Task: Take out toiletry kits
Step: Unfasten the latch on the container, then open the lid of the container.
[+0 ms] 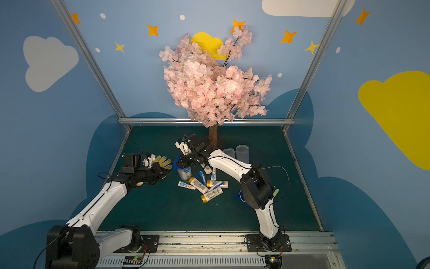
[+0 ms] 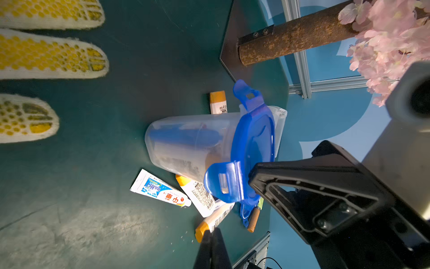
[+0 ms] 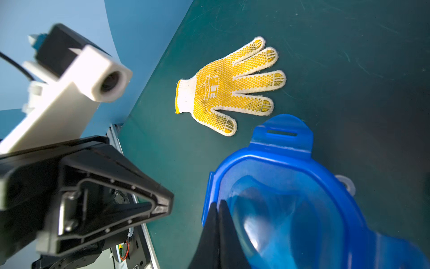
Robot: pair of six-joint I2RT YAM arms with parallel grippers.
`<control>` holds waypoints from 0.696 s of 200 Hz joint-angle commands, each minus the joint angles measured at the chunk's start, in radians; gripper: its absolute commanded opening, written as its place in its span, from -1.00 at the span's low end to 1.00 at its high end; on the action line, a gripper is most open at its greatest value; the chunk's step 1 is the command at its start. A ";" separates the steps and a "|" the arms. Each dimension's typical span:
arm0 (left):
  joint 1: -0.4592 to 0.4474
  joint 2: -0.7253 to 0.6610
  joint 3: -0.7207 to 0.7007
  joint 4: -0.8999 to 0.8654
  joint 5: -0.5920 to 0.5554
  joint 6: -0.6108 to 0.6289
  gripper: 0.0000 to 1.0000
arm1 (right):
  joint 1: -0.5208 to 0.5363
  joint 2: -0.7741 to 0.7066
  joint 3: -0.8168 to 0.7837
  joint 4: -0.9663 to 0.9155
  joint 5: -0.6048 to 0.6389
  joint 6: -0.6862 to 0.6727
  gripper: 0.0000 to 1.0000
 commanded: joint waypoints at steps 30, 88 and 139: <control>0.003 -0.069 0.088 -0.106 -0.025 0.045 -0.95 | -0.024 0.072 -0.010 -0.164 0.013 -0.009 -1.00; -0.050 0.008 0.197 -0.103 -0.085 0.080 -0.95 | -0.059 -0.063 -0.020 -0.100 -0.128 0.045 -1.00; -0.164 0.138 0.305 -0.119 -0.197 0.123 -0.95 | -0.176 -0.196 -0.235 0.102 -0.209 0.181 -0.28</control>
